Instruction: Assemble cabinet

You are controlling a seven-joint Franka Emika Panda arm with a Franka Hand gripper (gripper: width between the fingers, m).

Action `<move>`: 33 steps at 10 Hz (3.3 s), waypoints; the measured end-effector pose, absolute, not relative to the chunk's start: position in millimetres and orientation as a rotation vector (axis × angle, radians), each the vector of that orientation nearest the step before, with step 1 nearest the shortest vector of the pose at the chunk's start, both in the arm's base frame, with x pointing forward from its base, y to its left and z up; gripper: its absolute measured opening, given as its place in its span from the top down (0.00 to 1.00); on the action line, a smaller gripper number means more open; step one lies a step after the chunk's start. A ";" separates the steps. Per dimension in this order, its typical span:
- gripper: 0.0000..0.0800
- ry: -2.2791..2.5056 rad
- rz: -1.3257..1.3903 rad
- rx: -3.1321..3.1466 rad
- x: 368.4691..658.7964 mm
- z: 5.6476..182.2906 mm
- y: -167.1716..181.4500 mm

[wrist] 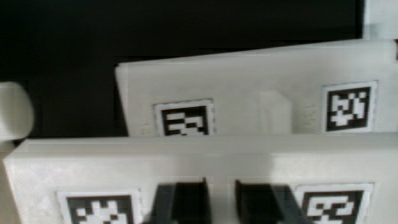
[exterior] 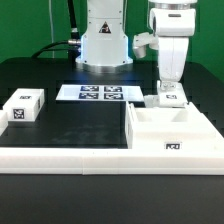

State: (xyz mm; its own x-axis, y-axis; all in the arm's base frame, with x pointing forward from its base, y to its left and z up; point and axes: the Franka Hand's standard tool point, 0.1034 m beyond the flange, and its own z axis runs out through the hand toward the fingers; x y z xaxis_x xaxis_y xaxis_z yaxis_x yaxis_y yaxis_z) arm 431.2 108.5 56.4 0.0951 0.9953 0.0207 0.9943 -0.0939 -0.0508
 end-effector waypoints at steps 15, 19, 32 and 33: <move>0.91 -2.072 0.002 -2.307 446.9 62.2 102.1; 0.91 -2.067 -0.002 -2.315 450.8 63.2 99.4; 0.91 -2.094 0.002 -2.293 459.7 60.6 101.4; 0.91 -2.093 0.002 -2.293 459.7 60.5 101.4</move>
Offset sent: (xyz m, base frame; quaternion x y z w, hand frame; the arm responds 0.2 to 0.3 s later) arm 0.0000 0.0000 0.0000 0.0000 0.0000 0.0000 1.0000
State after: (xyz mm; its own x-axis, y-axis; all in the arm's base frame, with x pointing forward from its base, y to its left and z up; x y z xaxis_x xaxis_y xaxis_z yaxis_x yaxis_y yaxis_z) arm 459.7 101.4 60.5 0.0913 0.9955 0.0237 0.9955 -0.0907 -0.0276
